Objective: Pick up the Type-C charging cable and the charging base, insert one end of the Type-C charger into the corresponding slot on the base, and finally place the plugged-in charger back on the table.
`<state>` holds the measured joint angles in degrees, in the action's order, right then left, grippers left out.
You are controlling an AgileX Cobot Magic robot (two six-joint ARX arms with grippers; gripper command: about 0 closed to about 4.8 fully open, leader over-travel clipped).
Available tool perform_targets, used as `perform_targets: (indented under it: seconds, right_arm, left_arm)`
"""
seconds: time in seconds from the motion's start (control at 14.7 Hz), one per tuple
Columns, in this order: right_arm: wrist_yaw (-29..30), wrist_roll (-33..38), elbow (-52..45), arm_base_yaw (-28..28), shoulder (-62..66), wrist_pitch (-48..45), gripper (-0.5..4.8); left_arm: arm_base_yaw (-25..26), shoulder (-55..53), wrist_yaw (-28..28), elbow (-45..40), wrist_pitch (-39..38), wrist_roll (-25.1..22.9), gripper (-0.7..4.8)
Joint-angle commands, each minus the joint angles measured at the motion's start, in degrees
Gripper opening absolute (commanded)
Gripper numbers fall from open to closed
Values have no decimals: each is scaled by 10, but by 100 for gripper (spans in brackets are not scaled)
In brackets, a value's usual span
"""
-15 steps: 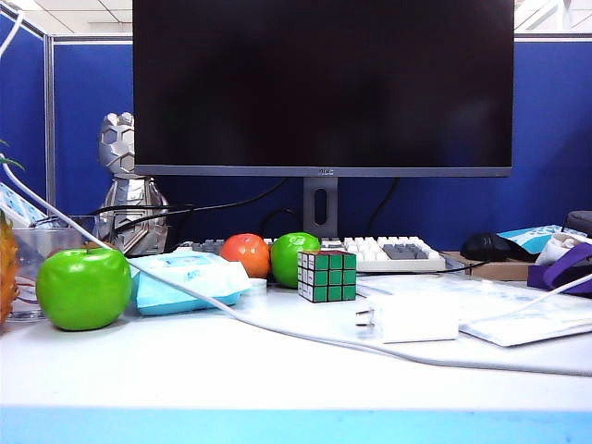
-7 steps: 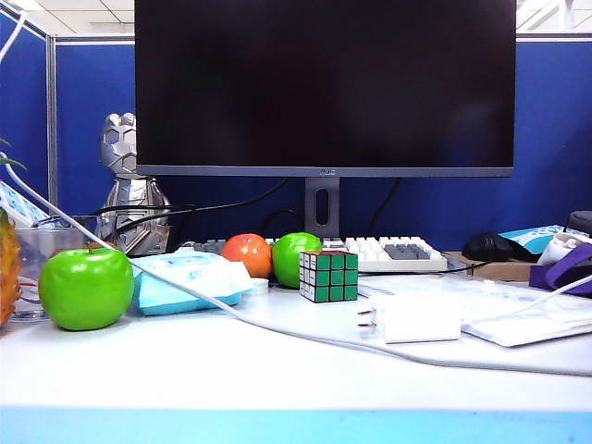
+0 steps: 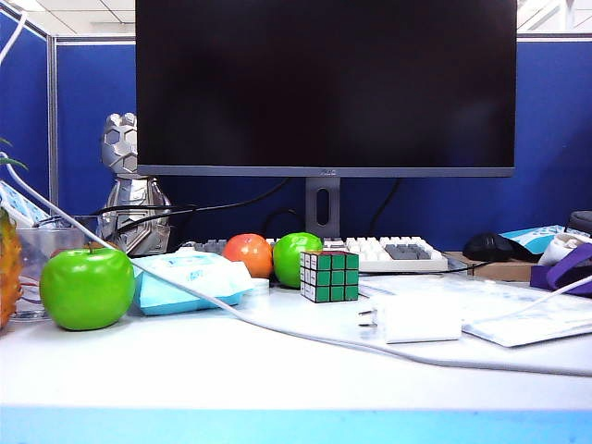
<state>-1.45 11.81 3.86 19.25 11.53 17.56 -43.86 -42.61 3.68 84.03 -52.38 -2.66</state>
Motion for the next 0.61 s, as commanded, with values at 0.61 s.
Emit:
perform_targets:
  seconds: [0.61]
  right_arm:
    - [1,2,-2,1,-1,-7,-5]
  left_arm:
    - [-1,76,42,-471,452,53,-5]
